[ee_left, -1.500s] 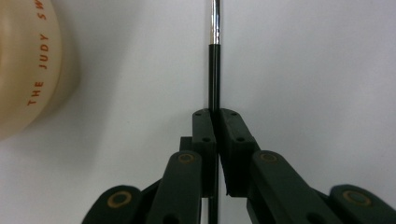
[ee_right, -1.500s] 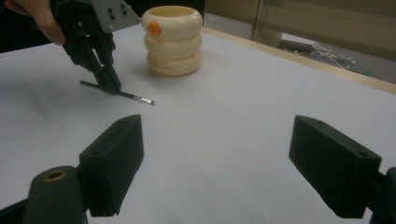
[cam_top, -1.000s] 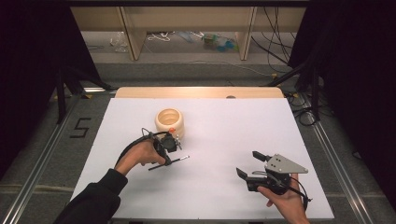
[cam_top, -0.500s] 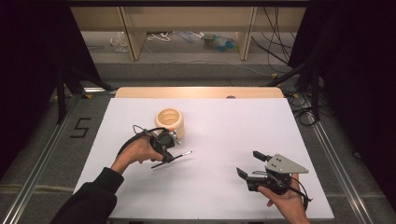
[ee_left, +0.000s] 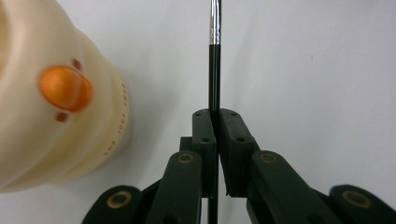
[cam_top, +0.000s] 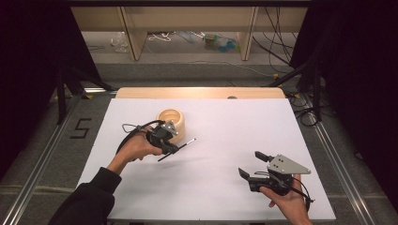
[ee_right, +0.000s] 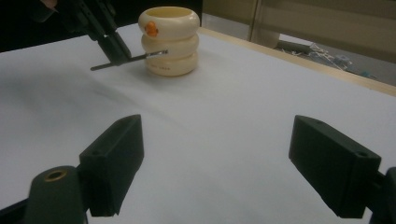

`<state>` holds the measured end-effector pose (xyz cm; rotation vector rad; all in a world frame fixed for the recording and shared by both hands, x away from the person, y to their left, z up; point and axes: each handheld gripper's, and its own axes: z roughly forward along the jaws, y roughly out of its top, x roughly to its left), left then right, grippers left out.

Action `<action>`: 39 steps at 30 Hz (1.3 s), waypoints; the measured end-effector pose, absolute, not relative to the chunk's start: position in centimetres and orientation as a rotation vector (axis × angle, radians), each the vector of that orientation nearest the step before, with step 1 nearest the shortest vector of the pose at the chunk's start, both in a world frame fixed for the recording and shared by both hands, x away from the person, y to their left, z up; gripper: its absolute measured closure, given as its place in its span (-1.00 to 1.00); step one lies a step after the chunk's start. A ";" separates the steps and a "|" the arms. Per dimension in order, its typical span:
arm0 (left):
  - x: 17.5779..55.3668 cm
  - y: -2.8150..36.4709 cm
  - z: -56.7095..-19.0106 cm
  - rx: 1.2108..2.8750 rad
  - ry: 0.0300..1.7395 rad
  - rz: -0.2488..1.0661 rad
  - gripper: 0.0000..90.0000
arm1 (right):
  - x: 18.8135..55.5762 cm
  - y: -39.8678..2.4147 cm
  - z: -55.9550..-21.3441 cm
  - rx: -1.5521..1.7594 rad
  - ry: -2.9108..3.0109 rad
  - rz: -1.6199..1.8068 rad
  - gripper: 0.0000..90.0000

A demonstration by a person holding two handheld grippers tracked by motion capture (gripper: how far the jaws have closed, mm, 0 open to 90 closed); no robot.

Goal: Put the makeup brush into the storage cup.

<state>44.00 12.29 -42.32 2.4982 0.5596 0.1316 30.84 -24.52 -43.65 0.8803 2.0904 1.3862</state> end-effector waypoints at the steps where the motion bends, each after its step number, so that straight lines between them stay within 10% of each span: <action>1: 44.1 12.4 -42.1 2.496 0.551 0.145 0.90 | 30.8 -24.5 -43.7 0.880 2.090 1.386 -0.57; 39: 44.2 15.1 -37.1 2.018 0.712 0.394 0.90 | 30.9 -24.5 -43.7 0.880 2.080 1.394 -0.57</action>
